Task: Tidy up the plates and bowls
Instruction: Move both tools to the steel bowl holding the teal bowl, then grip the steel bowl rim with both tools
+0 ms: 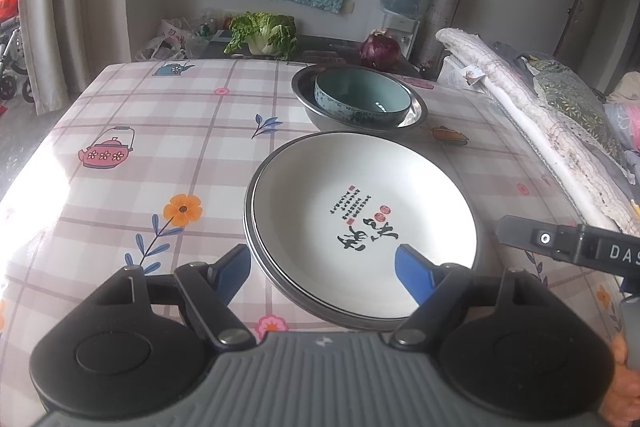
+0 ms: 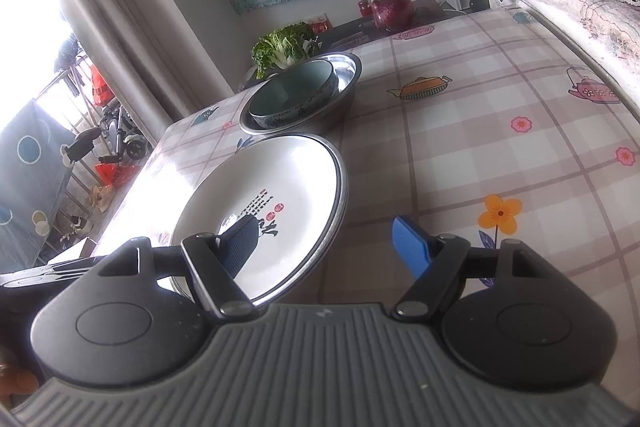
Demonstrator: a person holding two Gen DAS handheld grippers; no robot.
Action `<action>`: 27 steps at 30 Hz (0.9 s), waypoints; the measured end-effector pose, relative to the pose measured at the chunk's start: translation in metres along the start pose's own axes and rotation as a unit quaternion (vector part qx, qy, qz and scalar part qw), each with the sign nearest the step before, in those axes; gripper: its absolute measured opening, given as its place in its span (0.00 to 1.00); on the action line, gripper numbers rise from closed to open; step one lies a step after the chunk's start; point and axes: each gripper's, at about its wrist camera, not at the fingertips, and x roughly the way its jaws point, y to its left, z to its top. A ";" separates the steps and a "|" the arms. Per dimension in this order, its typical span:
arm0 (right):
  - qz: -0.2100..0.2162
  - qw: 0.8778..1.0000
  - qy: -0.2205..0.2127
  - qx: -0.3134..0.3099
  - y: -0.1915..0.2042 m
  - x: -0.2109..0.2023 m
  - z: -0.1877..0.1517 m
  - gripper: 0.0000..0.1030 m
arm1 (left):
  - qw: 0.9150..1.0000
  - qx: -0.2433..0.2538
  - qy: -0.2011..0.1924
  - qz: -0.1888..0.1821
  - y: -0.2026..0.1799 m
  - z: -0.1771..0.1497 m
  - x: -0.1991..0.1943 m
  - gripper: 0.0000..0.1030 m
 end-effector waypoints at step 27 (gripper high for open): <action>0.003 0.999 0.003 0.036 -0.052 0.116 0.142 0.56 | 0.994 -0.090 -0.008 -0.057 0.055 0.153 0.115 0.36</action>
